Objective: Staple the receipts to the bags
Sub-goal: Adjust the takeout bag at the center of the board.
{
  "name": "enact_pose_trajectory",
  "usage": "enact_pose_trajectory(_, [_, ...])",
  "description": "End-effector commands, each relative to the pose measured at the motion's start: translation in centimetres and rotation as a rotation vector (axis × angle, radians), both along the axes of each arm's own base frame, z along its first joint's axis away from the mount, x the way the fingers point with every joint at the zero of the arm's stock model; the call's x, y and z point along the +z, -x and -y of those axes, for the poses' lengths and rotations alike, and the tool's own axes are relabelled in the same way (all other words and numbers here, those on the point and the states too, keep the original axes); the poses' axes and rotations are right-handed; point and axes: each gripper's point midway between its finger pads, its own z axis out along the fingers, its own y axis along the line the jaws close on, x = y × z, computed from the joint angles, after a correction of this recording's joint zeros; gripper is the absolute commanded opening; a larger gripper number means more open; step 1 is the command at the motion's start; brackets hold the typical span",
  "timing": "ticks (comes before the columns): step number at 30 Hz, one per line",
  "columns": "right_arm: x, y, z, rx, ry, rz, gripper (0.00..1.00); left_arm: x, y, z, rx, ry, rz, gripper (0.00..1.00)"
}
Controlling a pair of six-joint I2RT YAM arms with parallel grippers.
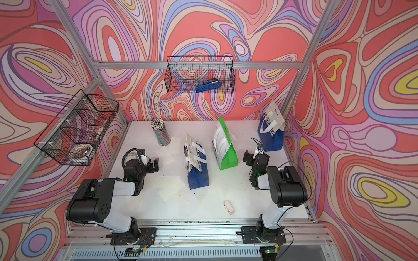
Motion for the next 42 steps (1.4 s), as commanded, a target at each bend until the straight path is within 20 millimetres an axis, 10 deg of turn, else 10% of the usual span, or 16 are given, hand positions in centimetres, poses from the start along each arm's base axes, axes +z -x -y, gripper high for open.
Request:
enact_pose_trajectory(1, [1.0, 0.0, -0.1, -0.007, -0.002, 0.03, 0.98, 1.3, -0.5, 0.3, -0.019, -0.008, 0.038, 1.0])
enact_pose_trajectory(20, [1.5, 1.0, -0.3, 0.003, -0.006, 0.071, 0.98, 1.3, -0.6, -0.5, 0.03, -0.008, 0.033, 1.0])
enact_pose_trajectory(29, [6.5, 3.8, -0.2, 0.0, 0.002, 0.193, 0.98, 5.4, 2.5, -0.8, 0.103, -0.06, 0.178, 1.0])
enact_pose_trajectory(42, [19.1, 5.7, 2.6, -0.229, -0.337, 0.321, 0.98, 13.7, 4.0, 2.2, 0.09, 0.241, 0.057, 1.0])
